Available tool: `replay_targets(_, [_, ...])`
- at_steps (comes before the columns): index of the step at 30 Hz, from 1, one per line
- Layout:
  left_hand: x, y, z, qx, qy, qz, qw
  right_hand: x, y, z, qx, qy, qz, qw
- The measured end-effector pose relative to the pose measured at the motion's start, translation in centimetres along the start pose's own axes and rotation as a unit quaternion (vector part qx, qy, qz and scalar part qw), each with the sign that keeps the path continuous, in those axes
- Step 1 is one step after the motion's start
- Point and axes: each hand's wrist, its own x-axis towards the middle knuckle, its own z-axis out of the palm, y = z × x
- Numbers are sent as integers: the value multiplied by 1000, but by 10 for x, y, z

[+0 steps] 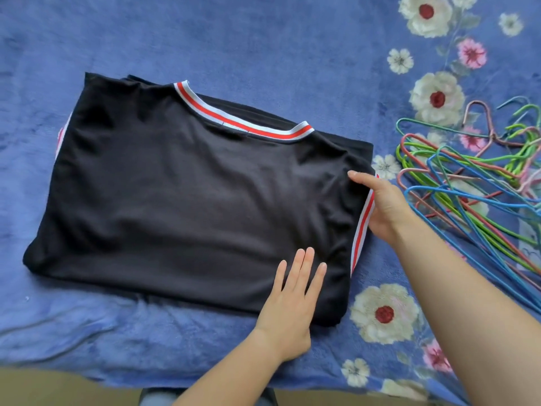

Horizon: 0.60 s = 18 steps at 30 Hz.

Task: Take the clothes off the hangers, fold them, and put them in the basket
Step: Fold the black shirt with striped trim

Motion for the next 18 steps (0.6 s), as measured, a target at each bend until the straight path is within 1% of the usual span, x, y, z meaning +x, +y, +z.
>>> replay_targets(2, [-2, 2, -6, -46, -21, -12, 999, 2, -5, 1, -1, -8, 21, 1000])
replay_targets(4, [-4, -3, -18, -135, -32, -6, 990, -2, -10, 3, -16, -7, 25, 1000])
replay_targets(5, [-6, -8, -26, -214, -25, -1, 977, -5, -12, 4, -27, 8, 15, 999])
replay_targets(6, [-10, -15, -36, -310, -47, 0, 950, -8, -15, 6, -40, 28, 0, 999])
replay_targets(8, [-22, -33, -64, -470, -101, -28, 876, -18, -25, 13, -66, 60, -26, 996])
replay_targets(9, [-28, -42, -76, -527, -111, -51, 841, -22, -30, 17, -71, 61, -33, 995])
replay_targets(11, [-44, -67, -98, -631, -103, -100, 763, -33, -43, 38, -66, 45, -42, 996])
replay_targets(13, [-61, -91, -120, -719, -72, -117, 681, -44, -58, 69, -59, 20, -67, 996])
replay_targets(15, [-76, -111, -136, -788, -34, -111, 604, -55, -69, 108, -65, -12, -89, 994])
replay_targets(18, [-102, -145, -137, -873, 46, -144, 464, -67, -74, 181, -124, -34, -126, 984])
